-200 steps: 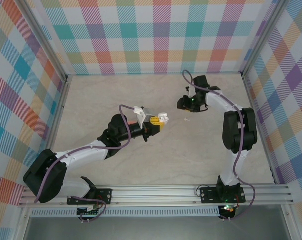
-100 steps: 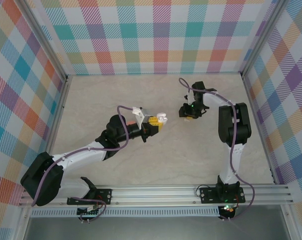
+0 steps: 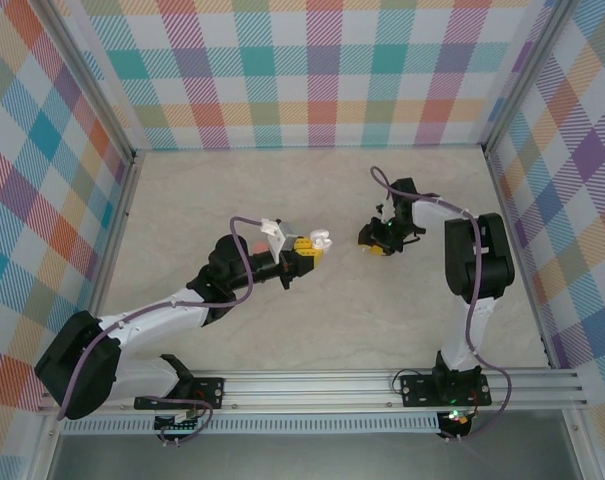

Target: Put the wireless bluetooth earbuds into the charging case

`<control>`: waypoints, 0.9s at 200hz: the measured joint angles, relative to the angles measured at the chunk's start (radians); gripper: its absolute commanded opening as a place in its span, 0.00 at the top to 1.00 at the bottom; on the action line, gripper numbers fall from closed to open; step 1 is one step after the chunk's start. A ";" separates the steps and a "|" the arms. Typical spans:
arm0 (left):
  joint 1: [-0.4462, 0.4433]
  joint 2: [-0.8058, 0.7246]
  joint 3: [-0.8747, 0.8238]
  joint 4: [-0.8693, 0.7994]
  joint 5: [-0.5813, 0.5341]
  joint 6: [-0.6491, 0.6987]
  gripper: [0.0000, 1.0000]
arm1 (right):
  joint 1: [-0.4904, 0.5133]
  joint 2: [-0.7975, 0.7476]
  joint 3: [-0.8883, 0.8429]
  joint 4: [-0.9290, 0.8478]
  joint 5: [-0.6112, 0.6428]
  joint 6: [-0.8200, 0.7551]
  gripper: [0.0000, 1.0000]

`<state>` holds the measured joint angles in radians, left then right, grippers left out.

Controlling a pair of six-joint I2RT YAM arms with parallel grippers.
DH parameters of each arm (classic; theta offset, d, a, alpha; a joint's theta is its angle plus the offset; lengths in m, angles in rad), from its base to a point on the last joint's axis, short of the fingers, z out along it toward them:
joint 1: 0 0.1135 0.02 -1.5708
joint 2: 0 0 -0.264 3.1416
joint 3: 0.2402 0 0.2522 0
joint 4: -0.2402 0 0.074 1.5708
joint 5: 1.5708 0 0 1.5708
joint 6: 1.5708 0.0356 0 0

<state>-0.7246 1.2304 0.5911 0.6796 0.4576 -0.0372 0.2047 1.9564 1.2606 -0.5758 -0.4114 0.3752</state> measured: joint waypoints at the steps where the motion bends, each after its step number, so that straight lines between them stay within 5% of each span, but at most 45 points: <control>1: 0.000 0.000 0.000 0.000 0.000 0.000 1.00 | 0.000 -0.001 -0.001 -0.001 0.000 0.002 0.59; 180: -0.001 -0.076 -0.026 -0.031 -0.014 0.031 1.00 | 0.017 -0.035 0.021 -0.044 0.185 0.101 0.69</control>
<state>-0.7258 1.1545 0.5655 0.6491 0.4435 -0.0067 0.2218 1.9217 1.2816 -0.6201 -0.2264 0.4763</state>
